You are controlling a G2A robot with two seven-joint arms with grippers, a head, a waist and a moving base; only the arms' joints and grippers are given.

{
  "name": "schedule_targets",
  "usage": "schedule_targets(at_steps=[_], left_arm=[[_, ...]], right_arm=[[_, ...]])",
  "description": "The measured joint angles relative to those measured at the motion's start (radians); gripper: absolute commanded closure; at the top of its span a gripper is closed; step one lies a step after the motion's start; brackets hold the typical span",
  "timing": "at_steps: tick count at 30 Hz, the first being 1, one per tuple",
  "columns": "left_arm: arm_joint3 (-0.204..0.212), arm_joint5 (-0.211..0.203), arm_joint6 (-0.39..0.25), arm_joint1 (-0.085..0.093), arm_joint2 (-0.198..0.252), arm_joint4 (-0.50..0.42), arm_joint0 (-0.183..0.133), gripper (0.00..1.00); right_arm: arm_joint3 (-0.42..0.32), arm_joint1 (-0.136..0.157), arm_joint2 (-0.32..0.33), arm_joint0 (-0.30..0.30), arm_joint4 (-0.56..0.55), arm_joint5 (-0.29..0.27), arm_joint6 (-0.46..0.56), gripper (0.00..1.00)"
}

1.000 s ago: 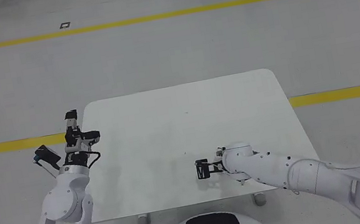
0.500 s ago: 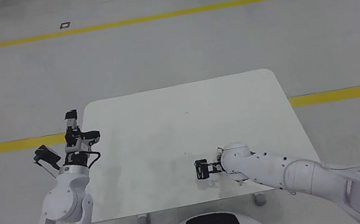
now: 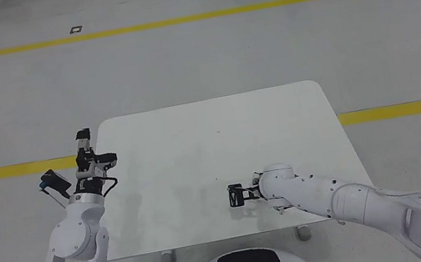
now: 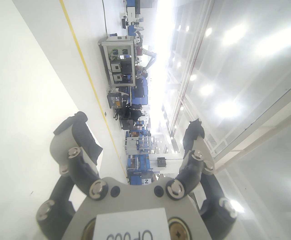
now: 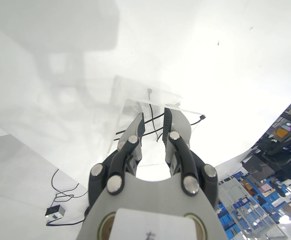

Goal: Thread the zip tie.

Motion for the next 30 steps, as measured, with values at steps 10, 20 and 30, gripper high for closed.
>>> schedule_targets(at_steps=[10,20,30], left_arm=[[0.0,0.0,0.0,0.0,0.0,0.0,0.0,0.0],[0.0,0.0,0.0,0.0,0.0,0.0,0.0,0.0],[0.0,0.0,0.0,0.0,0.0,0.0,0.0,0.0]], right_arm=[[0.017,0.01,0.0,0.015,0.072,0.0,-0.036,0.83],[0.042,0.019,0.0,0.038,0.181,0.0,-0.054,0.85],[0.052,0.021,0.0,0.042,0.225,0.0,-0.047,0.85]])
